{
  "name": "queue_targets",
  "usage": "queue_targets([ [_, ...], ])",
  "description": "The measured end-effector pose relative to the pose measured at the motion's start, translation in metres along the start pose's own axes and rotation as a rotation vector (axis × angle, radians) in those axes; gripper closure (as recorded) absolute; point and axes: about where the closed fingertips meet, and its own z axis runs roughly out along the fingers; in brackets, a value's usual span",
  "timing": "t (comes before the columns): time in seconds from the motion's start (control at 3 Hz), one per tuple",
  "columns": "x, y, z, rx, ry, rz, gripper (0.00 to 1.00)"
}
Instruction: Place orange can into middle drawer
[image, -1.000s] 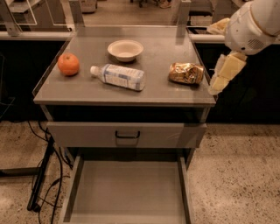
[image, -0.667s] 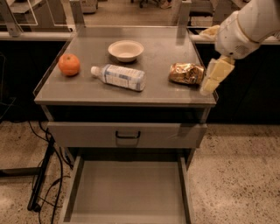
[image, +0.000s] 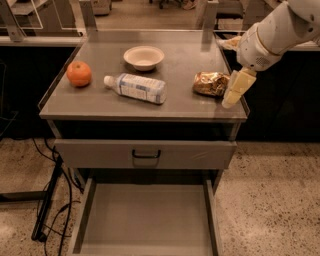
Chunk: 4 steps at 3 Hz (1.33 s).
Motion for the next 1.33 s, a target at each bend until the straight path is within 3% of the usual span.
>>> queue_targets([
  [1.0,0.016,-0.031,0.051,-0.095,-0.034,0.116,0.0],
  [1.33,0.02,-0.032,0.069,-0.13,-0.038,0.157,0.0],
])
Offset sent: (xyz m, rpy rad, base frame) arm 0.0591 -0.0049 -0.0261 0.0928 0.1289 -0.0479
